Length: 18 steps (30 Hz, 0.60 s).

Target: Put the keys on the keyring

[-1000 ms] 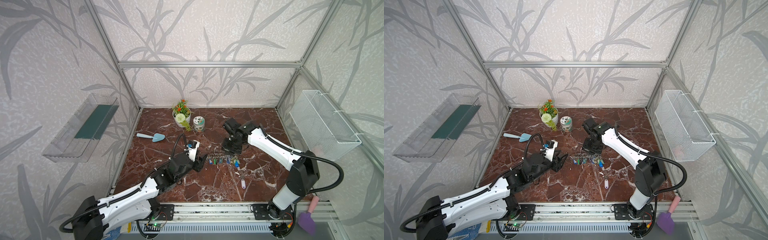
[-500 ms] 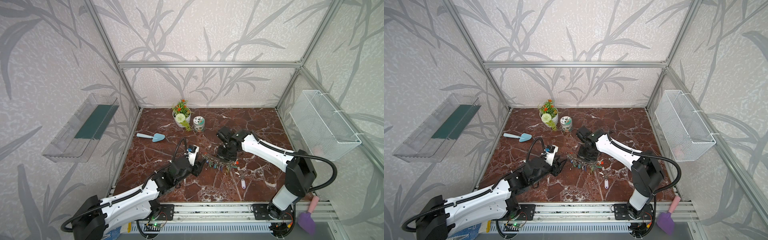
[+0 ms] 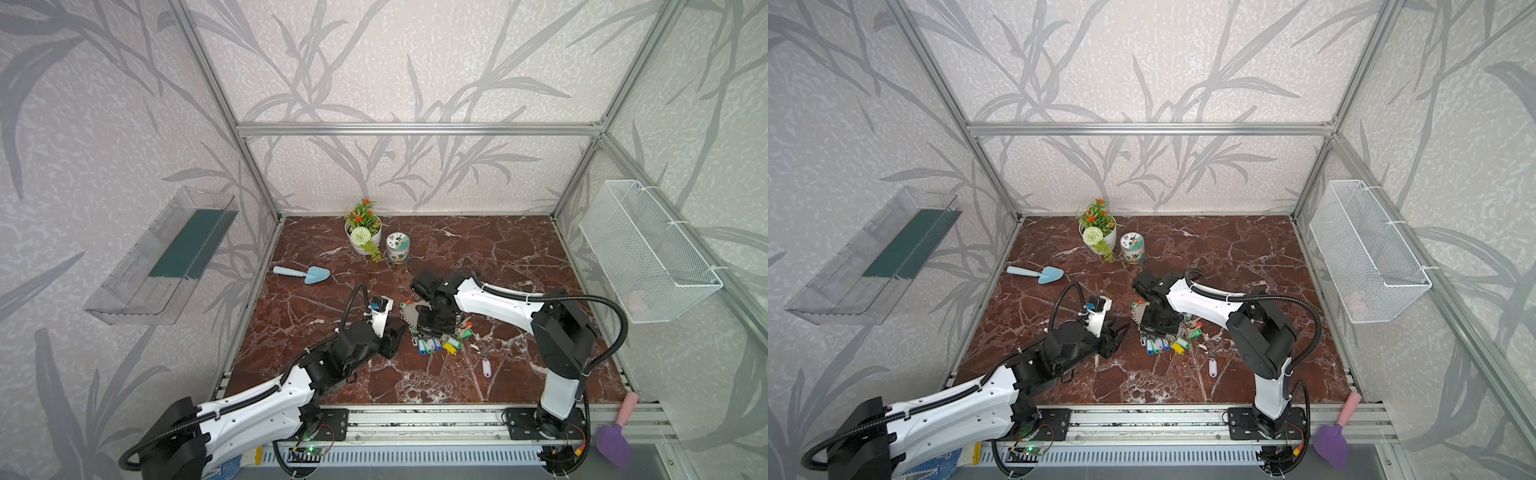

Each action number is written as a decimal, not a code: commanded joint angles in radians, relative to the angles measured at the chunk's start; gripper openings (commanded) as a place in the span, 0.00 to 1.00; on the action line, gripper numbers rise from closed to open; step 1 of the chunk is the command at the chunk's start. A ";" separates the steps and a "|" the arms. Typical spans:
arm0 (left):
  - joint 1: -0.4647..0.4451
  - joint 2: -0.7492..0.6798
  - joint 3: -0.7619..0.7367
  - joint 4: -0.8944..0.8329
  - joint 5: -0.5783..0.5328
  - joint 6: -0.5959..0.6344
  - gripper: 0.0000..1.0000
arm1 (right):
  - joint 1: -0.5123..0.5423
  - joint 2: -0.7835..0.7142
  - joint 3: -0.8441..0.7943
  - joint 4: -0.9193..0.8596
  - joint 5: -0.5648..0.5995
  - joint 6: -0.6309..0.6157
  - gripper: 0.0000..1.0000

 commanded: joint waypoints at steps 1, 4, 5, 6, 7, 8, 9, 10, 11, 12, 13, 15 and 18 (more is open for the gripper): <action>-0.004 -0.017 -0.021 0.026 -0.020 -0.007 0.50 | 0.002 0.031 0.009 -0.002 -0.005 0.002 0.02; -0.003 -0.019 -0.026 0.028 -0.021 -0.006 0.50 | 0.002 0.050 0.017 0.002 -0.008 -0.009 0.05; -0.004 -0.017 -0.027 0.029 -0.021 -0.009 0.50 | 0.003 0.055 0.020 0.002 -0.010 -0.012 0.05; -0.004 -0.018 -0.029 0.031 -0.021 -0.010 0.50 | 0.002 0.059 0.022 0.000 -0.010 -0.015 0.05; -0.004 -0.018 -0.029 0.032 -0.021 -0.010 0.50 | 0.001 0.059 0.023 0.000 -0.007 -0.018 0.06; -0.003 -0.018 -0.030 0.034 -0.021 -0.011 0.50 | 0.002 0.058 0.023 0.004 -0.005 -0.021 0.06; -0.004 -0.018 -0.031 0.035 -0.022 -0.011 0.50 | 0.001 0.057 0.024 0.004 -0.001 -0.022 0.07; -0.004 -0.019 -0.033 0.038 -0.022 -0.011 0.50 | 0.001 0.053 0.025 0.004 0.003 -0.026 0.07; -0.003 -0.017 -0.034 0.038 -0.021 -0.014 0.50 | 0.001 0.051 0.028 0.007 0.006 -0.029 0.08; -0.004 -0.017 -0.034 0.040 -0.021 -0.014 0.50 | 0.001 0.048 0.028 0.011 0.005 -0.035 0.09; -0.003 -0.017 -0.035 0.041 -0.022 -0.014 0.50 | 0.001 0.046 0.030 0.016 0.005 -0.043 0.10; -0.003 -0.014 -0.034 0.047 -0.023 -0.015 0.50 | 0.001 0.042 0.031 0.021 0.007 -0.052 0.10; -0.004 -0.009 -0.034 0.051 -0.020 -0.016 0.50 | 0.001 0.037 0.032 0.030 0.007 -0.065 0.11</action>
